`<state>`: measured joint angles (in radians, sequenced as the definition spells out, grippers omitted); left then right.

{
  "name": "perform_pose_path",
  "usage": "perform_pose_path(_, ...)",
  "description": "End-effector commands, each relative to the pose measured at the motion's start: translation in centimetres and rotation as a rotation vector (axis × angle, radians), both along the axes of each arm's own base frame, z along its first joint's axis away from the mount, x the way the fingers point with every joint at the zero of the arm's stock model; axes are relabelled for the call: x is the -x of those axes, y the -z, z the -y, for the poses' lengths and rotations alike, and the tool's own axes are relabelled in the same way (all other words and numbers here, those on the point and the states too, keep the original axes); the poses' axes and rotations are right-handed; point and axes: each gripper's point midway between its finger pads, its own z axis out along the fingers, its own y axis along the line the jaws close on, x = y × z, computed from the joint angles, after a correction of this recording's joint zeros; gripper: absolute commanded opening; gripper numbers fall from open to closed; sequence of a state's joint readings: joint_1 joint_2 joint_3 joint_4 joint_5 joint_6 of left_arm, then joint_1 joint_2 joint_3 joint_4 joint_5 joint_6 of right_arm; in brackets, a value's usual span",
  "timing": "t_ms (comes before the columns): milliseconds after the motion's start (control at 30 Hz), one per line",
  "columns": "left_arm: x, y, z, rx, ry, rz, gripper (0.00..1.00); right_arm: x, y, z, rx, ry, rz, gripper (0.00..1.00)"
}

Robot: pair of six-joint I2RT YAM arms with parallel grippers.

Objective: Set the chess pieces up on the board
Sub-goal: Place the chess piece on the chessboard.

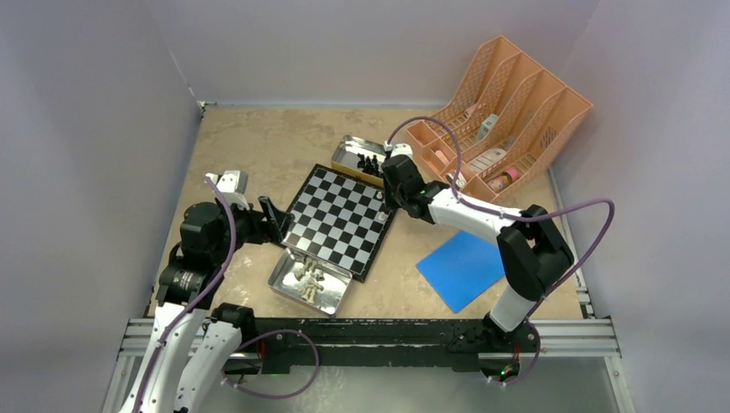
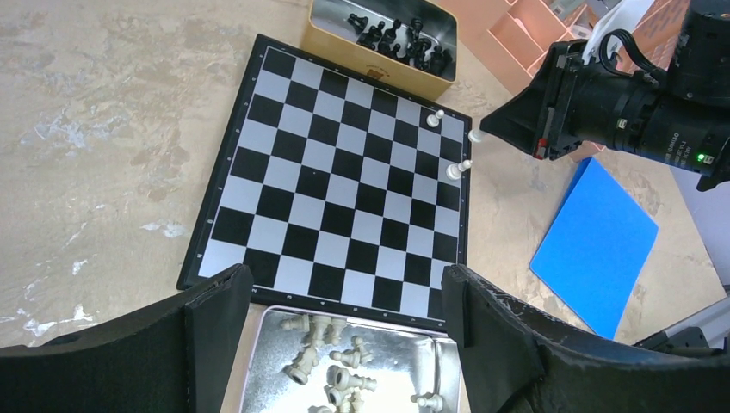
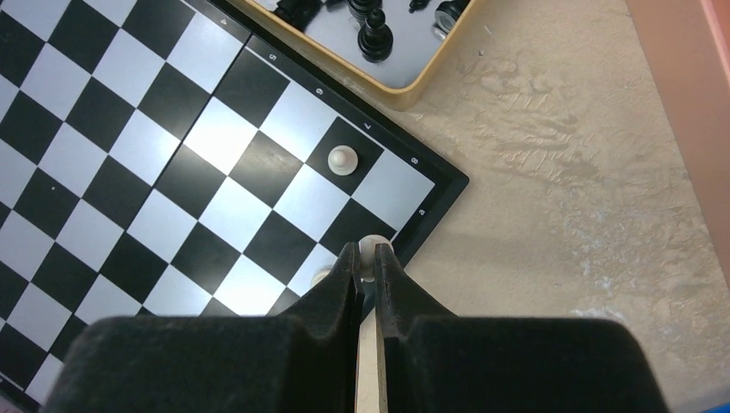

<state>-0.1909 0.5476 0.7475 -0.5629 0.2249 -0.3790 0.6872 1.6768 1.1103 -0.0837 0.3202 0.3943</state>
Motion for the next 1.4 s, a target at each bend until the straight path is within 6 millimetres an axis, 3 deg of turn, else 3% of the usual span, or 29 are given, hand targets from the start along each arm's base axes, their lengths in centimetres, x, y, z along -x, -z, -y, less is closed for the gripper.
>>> perform_pose_path(0,-0.3,-0.6,0.1,0.008,0.005,0.034,0.81,-1.1,-0.1,-0.6,-0.049,0.023,0.015,0.08)
perform_pose_path(467,-0.3,-0.7,0.0,0.009,-0.002,0.039,0.80,-0.1,2.3,-1.0,-0.061,-0.001,-0.039,0.08)
perform_pose_path(933,-0.2,-0.7,-0.1,0.010,-0.009,0.041,0.80,-0.4,3.4,-1.0,-0.058,0.007,-0.030,0.10)
perform_pose_path(1100,-0.3,-0.7,-0.1,0.009,-0.010,0.037,0.79,-0.3,3.2,-0.9,-0.062,0.012,-0.032,0.15)
perform_pose_path(1367,-0.2,-0.7,0.0,0.010,-0.004,0.037,0.79,-0.4,1.1,-0.7,-0.073,0.025,-0.006,0.21)
